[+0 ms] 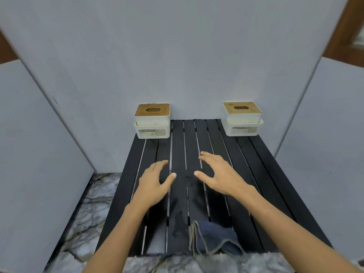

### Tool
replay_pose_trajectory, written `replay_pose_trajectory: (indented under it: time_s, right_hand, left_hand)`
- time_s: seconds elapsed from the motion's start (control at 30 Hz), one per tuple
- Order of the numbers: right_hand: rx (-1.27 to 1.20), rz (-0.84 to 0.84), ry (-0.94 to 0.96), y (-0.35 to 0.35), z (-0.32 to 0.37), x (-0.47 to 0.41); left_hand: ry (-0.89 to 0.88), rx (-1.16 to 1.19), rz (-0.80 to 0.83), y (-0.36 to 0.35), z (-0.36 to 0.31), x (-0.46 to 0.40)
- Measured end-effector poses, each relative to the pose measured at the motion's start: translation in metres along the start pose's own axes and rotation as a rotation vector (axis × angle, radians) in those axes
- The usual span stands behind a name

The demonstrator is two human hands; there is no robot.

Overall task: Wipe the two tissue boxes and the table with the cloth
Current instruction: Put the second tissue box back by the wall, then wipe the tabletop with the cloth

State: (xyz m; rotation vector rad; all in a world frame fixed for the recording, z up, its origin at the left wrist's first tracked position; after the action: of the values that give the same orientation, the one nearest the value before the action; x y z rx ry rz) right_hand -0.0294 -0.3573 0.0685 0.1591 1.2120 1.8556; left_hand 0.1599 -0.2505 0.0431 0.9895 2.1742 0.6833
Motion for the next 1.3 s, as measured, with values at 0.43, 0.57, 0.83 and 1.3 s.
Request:
replay_pose_trajectory:
  time_s: [0.43, 0.57, 0.83, 1.3]
  right_hand:
    - [-0.04, 0.029, -0.016, 0.011, 0.006, 0.124]
    - [-0.04, 0.019, -0.007, 0.011, 0.012, 0.14]
    - [0.006, 0.114, 0.067, -0.012, 0.025, 0.167]
    - [-0.079, -0.516, -0.06, 0.052, -0.026, 0.158]
  left_hand:
    - [-0.05, -0.094, 0.033, -0.011, -0.023, 0.102]
    - [-0.067, -0.124, -0.008, -0.014, -0.021, 0.115]
    - [-0.066, -0.103, -0.054, -0.013, -0.01, 0.117]
    - [-0.073, -0.13, -0.103, -0.005, 0.001, 0.112]
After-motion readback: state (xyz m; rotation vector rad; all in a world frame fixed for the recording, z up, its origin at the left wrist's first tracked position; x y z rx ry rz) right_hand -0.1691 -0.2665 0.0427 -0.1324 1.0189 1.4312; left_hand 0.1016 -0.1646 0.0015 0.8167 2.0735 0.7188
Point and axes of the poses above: each hand's wrist, its own x-axis away from the middle knuckle, its own y-axis out of the back of the hand, z = x × y, the point moved 10 cm from there along -x, towards the middle knuckle, and after that the axes turned 13 degrees about -z, right-handed, at the moved point
